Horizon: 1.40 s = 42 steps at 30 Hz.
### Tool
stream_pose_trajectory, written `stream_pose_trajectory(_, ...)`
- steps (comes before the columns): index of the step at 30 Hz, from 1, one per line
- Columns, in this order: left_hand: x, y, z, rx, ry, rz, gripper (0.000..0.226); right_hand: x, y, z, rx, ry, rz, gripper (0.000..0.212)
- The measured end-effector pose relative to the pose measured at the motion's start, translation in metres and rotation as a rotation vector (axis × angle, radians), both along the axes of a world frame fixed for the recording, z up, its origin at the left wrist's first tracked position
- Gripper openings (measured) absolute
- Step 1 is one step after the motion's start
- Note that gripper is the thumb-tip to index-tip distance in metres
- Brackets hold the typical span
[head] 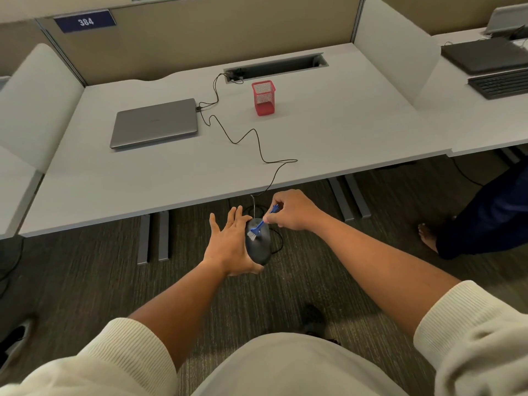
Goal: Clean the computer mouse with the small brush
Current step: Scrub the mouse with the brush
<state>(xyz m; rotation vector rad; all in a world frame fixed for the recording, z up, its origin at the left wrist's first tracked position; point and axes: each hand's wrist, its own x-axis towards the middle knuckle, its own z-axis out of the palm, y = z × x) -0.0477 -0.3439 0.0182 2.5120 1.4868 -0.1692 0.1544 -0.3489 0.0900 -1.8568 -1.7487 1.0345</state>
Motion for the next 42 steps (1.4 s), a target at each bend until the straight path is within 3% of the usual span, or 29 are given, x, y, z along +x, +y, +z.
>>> stream_pose_trajectory(4,0.001,0.002,0.001,0.030,0.029,-0.009,0.137,-0.010,0.000,-0.002,-0.056,0.042,-0.222,0.017)
stream_pose_trajectory(8,0.003,0.001,0.002,0.054,0.045,-0.026,0.135,-0.022,-0.001,0.002,-0.164,0.066,-0.240,0.012)
stream_pose_trajectory(16,0.009,0.000,0.005,0.063,0.095,-0.013,0.142,-0.041,-0.001,0.015,0.047,-0.235,-0.300,0.024)
stream_pose_trajectory(25,0.007,0.001,0.004,0.073,0.081,-0.003,0.131,-0.043,-0.005,0.026,-0.157,-0.297,-0.008,0.023)
stream_pose_trajectory(34,0.004,-0.002,0.009,0.059,0.080,0.009,0.135,-0.033,-0.001,0.023,0.155,-0.341,-0.207,0.009)
stream_pose_trajectory(42,-0.001,-0.004,0.005,0.032,0.077,0.006,0.133,-0.021,-0.007,0.024,-0.080,-0.269,0.170,0.014)
